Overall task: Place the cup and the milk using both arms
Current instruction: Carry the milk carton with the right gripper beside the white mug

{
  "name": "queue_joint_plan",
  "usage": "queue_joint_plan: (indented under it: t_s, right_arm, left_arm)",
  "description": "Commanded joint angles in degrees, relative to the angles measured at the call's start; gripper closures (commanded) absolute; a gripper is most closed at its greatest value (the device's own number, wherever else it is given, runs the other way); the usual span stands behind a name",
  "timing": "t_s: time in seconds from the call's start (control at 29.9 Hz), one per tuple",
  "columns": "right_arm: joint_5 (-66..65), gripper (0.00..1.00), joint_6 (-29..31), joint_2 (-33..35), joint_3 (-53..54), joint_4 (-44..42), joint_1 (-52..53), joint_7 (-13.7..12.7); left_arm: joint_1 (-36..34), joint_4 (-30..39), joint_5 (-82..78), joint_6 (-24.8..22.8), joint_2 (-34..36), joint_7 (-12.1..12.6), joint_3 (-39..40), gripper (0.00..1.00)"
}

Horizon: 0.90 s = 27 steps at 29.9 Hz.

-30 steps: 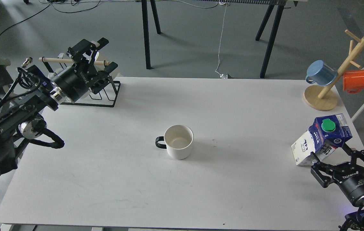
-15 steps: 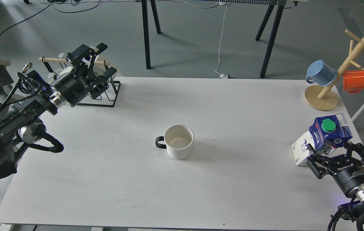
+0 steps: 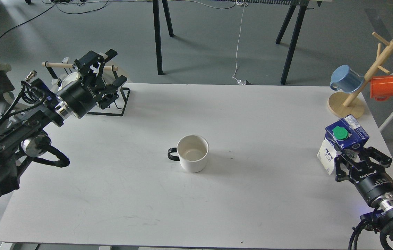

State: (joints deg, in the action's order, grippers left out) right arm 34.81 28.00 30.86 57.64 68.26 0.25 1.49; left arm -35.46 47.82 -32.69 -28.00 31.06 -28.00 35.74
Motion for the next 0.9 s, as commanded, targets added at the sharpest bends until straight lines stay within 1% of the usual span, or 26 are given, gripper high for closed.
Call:
queue_joint_plan:
  t_s: [0.0, 0.13, 0.27, 0.43, 0.53, 0.87]
  right_arm:
    - [-1.1, 0.74, 0.0, -1.0, -0.6, 2.2, 3.4, -0.2]
    - [-4.5, 0.74, 0.0, -4.2, -2.0, 3.4, 7.1, -0.2]
    - [-7.6, 0.74, 0.0, -10.9, -7.8, 3.6, 10.4, -0.1]
    - [-12.0, 0.74, 0.0, -16.7, -9.7, 3.6, 10.4, -0.1]
    - [-13.7, 0.74, 0.0, -18.0, -9.8, 3.6, 9.9, -0.2]
    - [-13.9, 0.73, 0.0, -18.0, -12.1, 2.5, 8.2, -0.1]
  left_arm:
    - [0.5, 0.0, 0.0, 0.0, 0.1, 0.0, 0.0, 0.08]
    - [0.6, -0.2, -0.1, 0.0, 0.2, 0.0, 0.0, 0.08]
    - [0.7, -0.9, 0.0, 0.0, 0.2, 0.0, -0.1, 0.08]
    - [1.0, -1.0, 0.0, 0.0, 0.3, 0.0, 0.0, 0.08]
    - [1.1, -1.0, -0.1, 0.0, 0.3, 0.0, -0.1, 0.08]
    - [1.2, -1.7, -0.1, 0.0, 0.1, 0.0, -0.1, 0.08]
